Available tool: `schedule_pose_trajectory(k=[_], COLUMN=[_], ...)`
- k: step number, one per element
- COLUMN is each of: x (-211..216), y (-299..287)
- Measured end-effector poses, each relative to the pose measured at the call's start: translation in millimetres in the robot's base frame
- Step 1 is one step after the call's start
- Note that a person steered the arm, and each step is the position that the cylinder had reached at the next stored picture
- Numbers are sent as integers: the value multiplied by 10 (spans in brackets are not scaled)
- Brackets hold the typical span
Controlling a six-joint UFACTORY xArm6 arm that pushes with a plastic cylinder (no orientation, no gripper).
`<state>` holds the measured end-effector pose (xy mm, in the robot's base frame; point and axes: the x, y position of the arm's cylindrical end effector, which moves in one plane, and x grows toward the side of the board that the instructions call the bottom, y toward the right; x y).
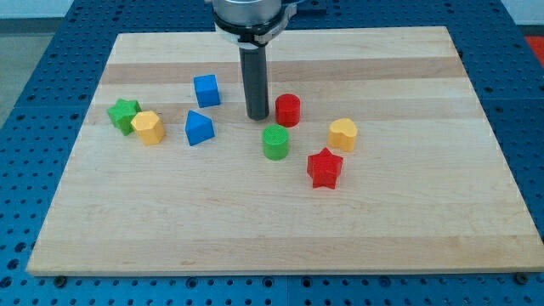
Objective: Point your arm at blue cube
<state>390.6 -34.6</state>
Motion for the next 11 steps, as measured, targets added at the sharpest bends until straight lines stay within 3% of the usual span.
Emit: schedule_pose_trajectory(k=[3, 5, 9, 11], x=[-51, -684, -1014, -786], y=[481, 346, -1071, -1141])
